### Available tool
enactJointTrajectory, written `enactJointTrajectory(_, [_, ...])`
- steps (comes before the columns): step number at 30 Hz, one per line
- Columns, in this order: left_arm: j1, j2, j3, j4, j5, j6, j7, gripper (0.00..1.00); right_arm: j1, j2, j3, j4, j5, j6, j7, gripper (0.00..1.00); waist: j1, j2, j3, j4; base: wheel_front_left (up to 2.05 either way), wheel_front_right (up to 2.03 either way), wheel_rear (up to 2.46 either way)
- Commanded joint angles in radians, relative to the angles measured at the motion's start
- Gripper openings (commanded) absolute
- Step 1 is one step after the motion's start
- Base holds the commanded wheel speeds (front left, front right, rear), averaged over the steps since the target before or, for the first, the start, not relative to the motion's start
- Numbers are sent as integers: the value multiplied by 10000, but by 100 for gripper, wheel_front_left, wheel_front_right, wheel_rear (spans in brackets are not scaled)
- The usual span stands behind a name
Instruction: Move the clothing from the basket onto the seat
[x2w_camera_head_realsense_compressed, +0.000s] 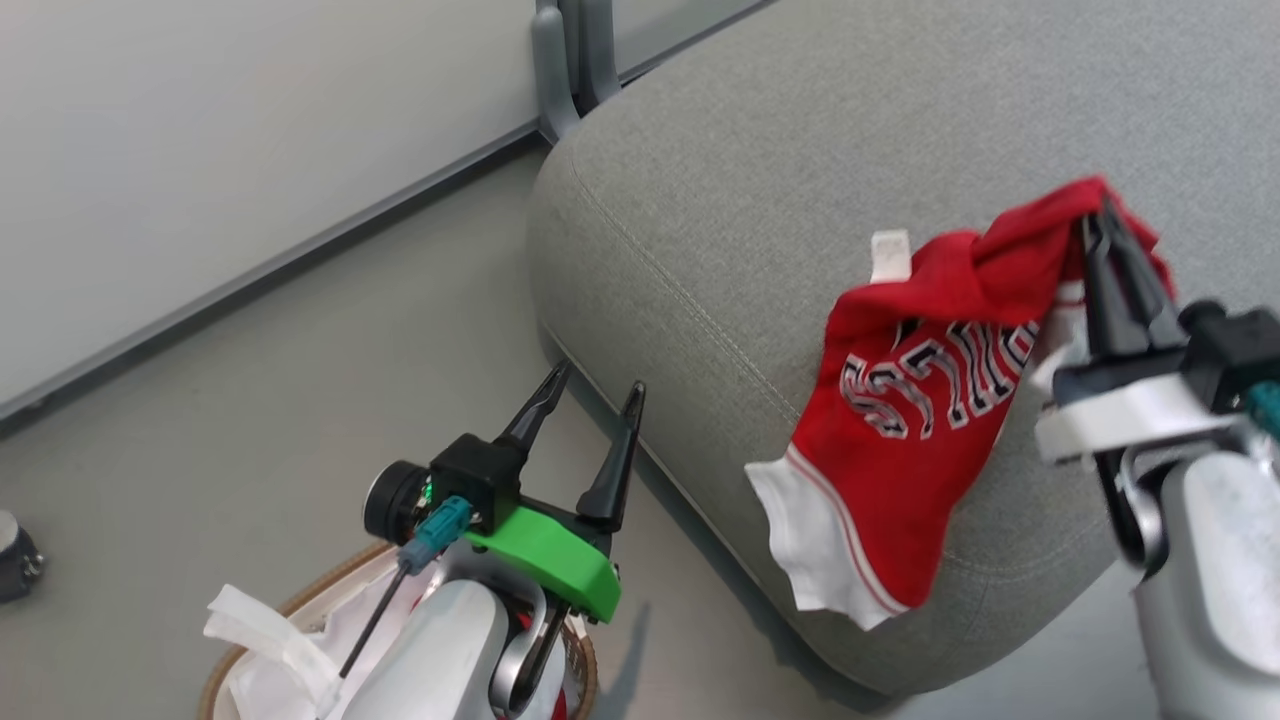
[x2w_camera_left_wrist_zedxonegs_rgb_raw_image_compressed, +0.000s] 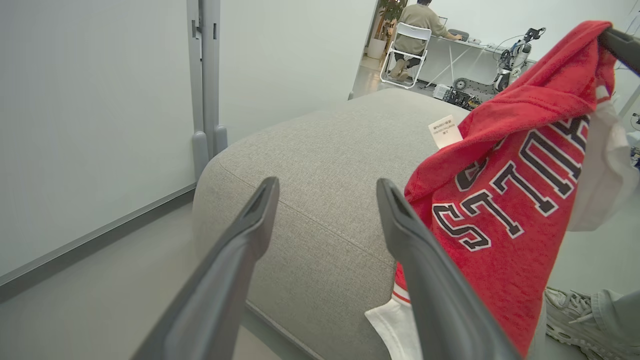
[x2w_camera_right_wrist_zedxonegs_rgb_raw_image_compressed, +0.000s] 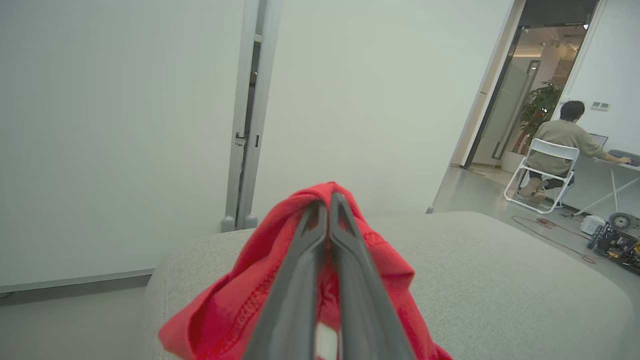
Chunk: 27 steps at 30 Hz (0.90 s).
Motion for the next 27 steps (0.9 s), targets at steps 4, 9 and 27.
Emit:
enactJointTrajectory(4, [-280,61,-88,-205,523,-55,8,100,-1411,-808,197,142,-170,-14,-6,0,0,-1,917,-96,0,0,0])
enactJointTrajectory(9, [-576,65,-270,-316,754,-95,8,100,-3014,-1620,44,592,-320,-14,-6,0,0,-1,1887,302,0,0,0])
enactJointTrajectory(27, [-2148,138,-1277,-303,1149,-126,8,100,-6973,-3068,-1888,3046,-1237,-14,-4,0,0,-1,4811,2295,0,0,0])
